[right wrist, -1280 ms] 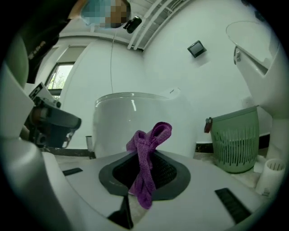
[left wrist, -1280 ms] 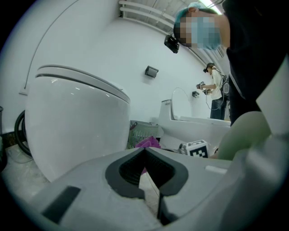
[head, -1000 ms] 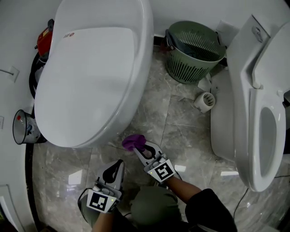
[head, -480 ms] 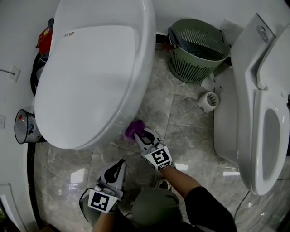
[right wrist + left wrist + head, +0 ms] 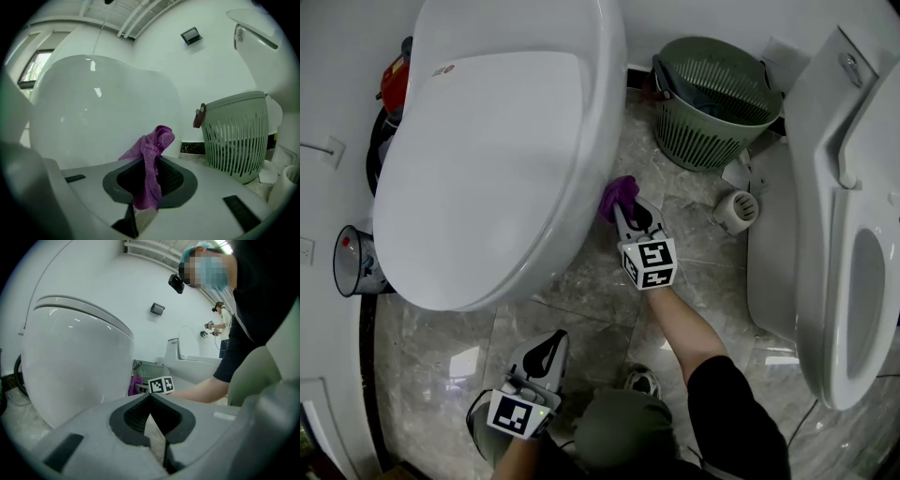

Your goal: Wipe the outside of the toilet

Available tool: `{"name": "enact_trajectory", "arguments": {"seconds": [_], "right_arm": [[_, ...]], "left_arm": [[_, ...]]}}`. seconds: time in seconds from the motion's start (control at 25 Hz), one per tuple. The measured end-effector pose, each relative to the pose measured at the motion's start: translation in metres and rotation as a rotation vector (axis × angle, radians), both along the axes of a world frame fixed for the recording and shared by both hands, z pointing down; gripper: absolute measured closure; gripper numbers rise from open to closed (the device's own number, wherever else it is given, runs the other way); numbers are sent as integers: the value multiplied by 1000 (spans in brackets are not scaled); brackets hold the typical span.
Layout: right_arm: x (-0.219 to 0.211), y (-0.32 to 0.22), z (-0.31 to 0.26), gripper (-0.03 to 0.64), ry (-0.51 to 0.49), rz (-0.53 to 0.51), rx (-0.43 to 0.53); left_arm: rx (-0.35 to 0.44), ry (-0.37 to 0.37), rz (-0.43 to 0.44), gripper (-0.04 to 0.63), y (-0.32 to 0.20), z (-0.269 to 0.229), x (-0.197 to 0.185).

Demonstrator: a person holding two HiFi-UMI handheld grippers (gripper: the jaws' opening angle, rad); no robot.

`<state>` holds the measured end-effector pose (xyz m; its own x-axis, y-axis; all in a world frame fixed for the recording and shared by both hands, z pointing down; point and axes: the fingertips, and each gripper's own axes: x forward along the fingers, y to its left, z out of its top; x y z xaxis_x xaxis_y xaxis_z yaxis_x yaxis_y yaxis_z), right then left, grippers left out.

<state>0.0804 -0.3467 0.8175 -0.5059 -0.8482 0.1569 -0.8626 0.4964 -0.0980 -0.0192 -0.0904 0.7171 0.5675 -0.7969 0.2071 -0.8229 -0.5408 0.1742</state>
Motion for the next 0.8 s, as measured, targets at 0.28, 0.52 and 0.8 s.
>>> {"name": "enact_trajectory", "arguments": {"seconds": [0.28,0.52,0.8], "right_arm": [[28,-80,-1,551,19,143,-97],[39,-92,-10,551,31,180,-100],[51,-27,-9,551,-71,162,-146]], "left_arm": [[-40,-28,12,589,4,12,1],[-49,-30,8,589,6,15,-2],[-32,-29,5,590,4,10,-16]]}}
